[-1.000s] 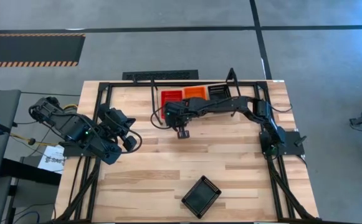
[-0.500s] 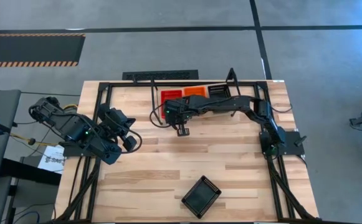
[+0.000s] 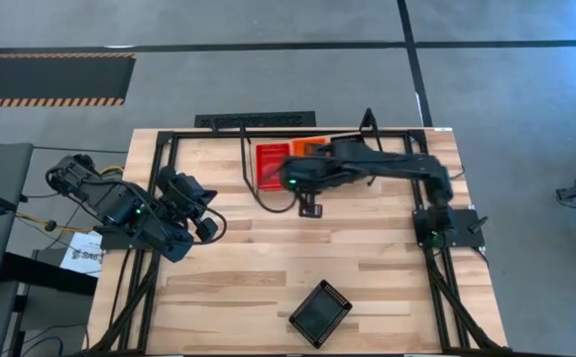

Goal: Stack baskets on shelf by color
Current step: Adjust the stacked bins on the shelf, then stack the black bin into the black bin on the shelf

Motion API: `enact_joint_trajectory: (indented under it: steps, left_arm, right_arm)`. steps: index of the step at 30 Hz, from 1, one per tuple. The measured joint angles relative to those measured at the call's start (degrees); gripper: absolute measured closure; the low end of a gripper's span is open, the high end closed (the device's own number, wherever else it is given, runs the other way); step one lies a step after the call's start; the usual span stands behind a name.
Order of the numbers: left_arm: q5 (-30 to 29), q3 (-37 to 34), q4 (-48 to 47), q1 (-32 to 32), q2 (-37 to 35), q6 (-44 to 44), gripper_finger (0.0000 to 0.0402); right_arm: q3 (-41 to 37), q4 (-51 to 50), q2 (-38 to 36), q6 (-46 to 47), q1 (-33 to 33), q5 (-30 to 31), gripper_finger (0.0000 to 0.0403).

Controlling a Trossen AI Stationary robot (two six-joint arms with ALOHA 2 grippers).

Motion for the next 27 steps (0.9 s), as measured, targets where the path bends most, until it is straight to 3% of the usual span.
enact_joint_trajectory:
  steps: [9,16,21,27]
  left_arm:
    - [2.94,0.02,0.03,0.00,0.02,5.13,0.0401]
    - [4.95,0.02,0.05,0.00,0.02,7.46,0.0402]
    - [5.16,0.02,0.23,0.00,0.02,6.94,0.0401]
    - [5.55,0.02,1.35,-0.02,0.02,6.79,0.0402]
  right_arm:
    - [-1.32,-6.59,-9.52,29.01,7.47,-0.86,0.0403]
    - [-4.97,-6.59,-10.86,47.16,17.53,-0.82,0.0402]
    - [-10.72,-5.91,-9.50,52.64,23.08,-0.79,0.0397]
    - [-13.64,-3.71,-2.96,53.32,23.06,-0.82,0.0386]
